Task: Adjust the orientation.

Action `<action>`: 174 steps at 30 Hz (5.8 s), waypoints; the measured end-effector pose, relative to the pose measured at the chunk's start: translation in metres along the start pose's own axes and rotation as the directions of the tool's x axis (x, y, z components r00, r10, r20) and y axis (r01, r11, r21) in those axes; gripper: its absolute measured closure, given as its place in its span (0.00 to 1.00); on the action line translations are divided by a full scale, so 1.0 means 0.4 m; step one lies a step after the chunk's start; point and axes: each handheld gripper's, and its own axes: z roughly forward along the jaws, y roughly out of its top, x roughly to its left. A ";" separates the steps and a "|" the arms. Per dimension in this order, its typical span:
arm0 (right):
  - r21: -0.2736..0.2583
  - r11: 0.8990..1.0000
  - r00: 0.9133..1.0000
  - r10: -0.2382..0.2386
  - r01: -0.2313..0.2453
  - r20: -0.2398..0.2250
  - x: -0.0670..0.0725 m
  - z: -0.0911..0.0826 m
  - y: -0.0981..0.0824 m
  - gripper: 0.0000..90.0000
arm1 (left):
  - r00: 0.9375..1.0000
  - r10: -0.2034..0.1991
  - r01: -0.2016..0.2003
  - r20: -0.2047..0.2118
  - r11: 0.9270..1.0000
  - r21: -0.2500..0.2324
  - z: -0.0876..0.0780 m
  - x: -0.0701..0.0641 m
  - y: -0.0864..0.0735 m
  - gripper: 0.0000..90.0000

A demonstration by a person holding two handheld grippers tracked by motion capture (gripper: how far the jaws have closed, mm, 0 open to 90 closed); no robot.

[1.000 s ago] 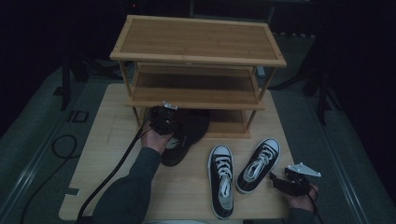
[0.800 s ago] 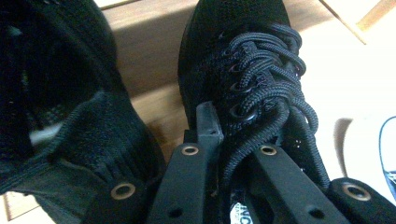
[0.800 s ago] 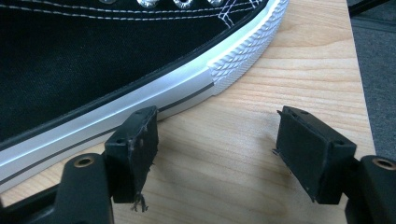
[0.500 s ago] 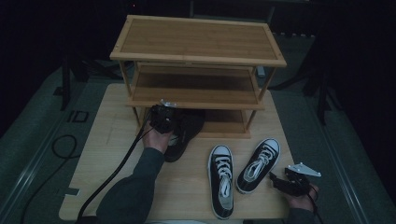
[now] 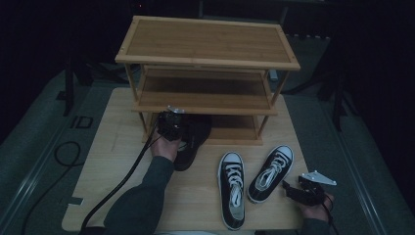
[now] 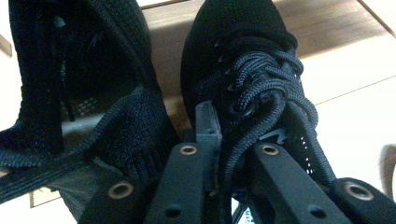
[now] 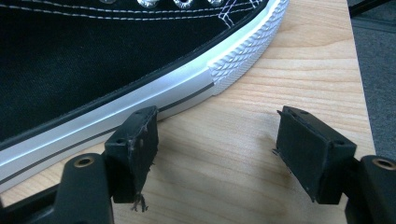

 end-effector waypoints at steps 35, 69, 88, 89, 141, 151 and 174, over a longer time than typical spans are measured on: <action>0.000 1.000 1.000 -0.001 0.001 0.001 0.000 0.000 0.000 0.32 | 0.970 0.127 -0.109 0.206 0.989 -0.100 -0.229 0.097 -0.090 1.00; 0.000 1.000 1.000 0.000 0.000 0.002 0.001 0.000 0.000 0.32 | 0.954 0.165 -0.194 0.249 0.976 0.097 -0.116 0.047 -0.270 0.98; 0.000 1.000 1.000 0.000 0.000 0.003 0.001 0.000 0.000 0.32 | 0.943 0.197 -0.221 0.268 0.973 0.063 -0.090 -0.019 -0.258 1.00; 0.000 1.000 1.000 0.001 -0.001 0.003 0.001 0.000 0.000 0.32 | 0.946 0.201 -0.222 0.256 0.973 0.059 -0.086 -0.024 -0.254 1.00; 0.000 1.000 1.000 0.000 0.000 0.003 0.001 0.001 0.001 0.32 | 0.962 0.216 -0.233 0.167 0.968 0.092 0.009 -0.062 -0.171 1.00; 0.000 1.000 1.000 -0.001 0.001 0.003 0.001 0.001 0.001 0.32 | 0.971 0.194 -0.206 0.142 0.975 0.079 0.014 -0.040 -0.139 1.00; 0.000 1.000 1.000 -0.001 0.001 0.003 0.001 0.001 0.001 0.32 | 0.977 0.204 -0.208 0.053 0.975 0.077 0.046 -0.019 -0.107 1.00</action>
